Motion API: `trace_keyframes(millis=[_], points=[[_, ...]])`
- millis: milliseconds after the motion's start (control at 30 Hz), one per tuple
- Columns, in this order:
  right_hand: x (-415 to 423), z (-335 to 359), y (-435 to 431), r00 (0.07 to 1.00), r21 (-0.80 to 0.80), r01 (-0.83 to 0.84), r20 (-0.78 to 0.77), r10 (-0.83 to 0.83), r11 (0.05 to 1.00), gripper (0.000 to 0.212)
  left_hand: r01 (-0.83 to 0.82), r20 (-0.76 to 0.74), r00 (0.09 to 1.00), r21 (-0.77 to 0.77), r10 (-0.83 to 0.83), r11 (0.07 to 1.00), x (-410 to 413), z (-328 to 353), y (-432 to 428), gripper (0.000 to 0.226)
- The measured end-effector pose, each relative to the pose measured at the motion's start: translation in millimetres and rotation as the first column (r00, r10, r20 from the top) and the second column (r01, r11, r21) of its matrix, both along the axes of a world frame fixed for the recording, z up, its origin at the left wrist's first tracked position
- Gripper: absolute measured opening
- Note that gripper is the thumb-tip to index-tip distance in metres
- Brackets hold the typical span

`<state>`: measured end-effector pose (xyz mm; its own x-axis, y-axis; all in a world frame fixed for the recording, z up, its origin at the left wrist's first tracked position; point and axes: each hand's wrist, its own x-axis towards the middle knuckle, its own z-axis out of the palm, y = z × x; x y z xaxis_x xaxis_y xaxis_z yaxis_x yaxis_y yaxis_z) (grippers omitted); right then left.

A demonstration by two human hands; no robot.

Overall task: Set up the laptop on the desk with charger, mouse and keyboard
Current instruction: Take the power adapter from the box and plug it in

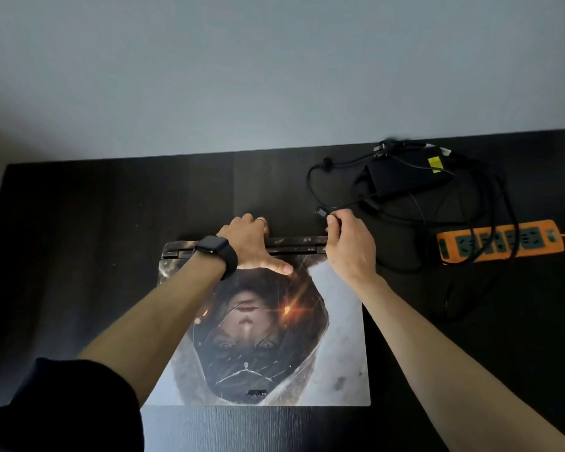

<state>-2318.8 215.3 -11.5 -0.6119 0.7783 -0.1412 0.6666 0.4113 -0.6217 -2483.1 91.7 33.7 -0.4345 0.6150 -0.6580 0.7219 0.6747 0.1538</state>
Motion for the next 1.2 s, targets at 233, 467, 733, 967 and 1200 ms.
trace_keyframes(millis=[233,467,733,967,1200], points=[[9,30,6,0.996,-0.169,-0.025,-0.089,0.010,0.985,0.014,0.040,0.111,0.993,0.029,-0.043,0.999,-7,11,0,0.078],[13,81,-11,0.994,-0.086,-0.088,0.059,0.093,0.992,0.027,-0.029,0.155,0.988,0.115,0.011,0.993,12,55,-19,0.059],[14,123,-25,0.972,-0.074,-0.216,0.082,0.221,0.974,0.032,-0.018,-0.022,1.000,0.213,0.023,0.977,36,92,-43,0.060],[14,124,-43,0.963,-0.093,-0.237,-0.155,0.221,0.967,0.014,-0.034,-0.025,0.999,0.275,0.042,0.961,42,88,-53,0.060],[6,117,-49,0.959,-0.054,-0.205,-0.210,0.190,0.977,0.021,-0.052,-0.022,0.998,0.263,0.060,0.963,37,83,-51,0.061]])
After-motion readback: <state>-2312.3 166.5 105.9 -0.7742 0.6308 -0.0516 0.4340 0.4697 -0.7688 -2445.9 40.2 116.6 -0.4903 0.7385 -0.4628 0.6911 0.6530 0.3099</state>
